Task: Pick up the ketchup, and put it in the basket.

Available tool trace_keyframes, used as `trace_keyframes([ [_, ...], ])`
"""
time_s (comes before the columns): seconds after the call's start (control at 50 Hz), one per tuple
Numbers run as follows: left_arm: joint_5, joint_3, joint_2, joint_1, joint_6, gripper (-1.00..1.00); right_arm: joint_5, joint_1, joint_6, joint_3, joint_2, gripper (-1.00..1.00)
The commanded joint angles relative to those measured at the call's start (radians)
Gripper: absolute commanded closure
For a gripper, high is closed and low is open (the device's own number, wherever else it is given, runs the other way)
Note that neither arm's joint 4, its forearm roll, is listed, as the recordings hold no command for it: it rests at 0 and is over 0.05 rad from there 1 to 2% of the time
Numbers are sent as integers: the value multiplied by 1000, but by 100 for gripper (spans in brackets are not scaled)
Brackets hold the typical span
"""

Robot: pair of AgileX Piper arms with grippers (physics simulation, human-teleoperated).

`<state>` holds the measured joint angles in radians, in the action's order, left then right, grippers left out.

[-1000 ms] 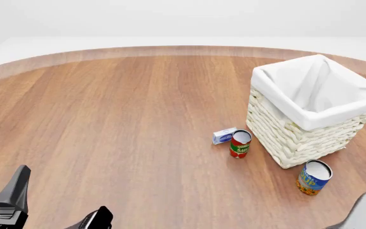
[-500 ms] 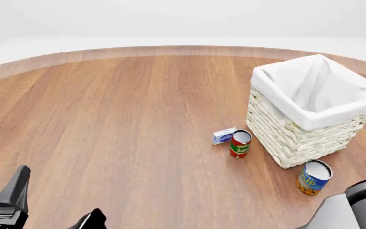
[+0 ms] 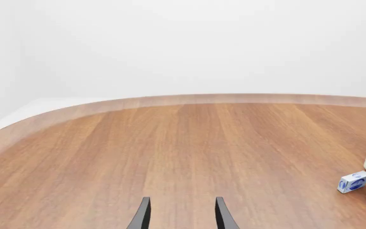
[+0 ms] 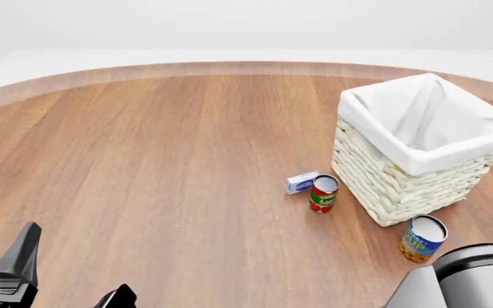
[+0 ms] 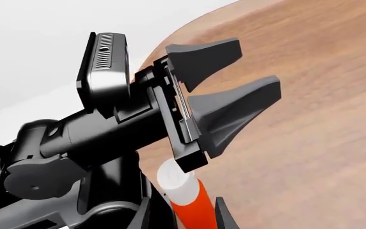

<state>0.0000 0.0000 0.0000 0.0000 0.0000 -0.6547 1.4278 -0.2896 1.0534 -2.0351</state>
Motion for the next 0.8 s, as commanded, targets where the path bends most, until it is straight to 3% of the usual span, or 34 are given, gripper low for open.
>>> trace_keyframes([
  [0.02, 0, 0, 0, 0, 0, -100, -11, 6, -11, 17, -26, -100],
  [0.8, 0, 0, 0, 0, 0, -100, -12, -13, -39, 124, -154, -100],
])
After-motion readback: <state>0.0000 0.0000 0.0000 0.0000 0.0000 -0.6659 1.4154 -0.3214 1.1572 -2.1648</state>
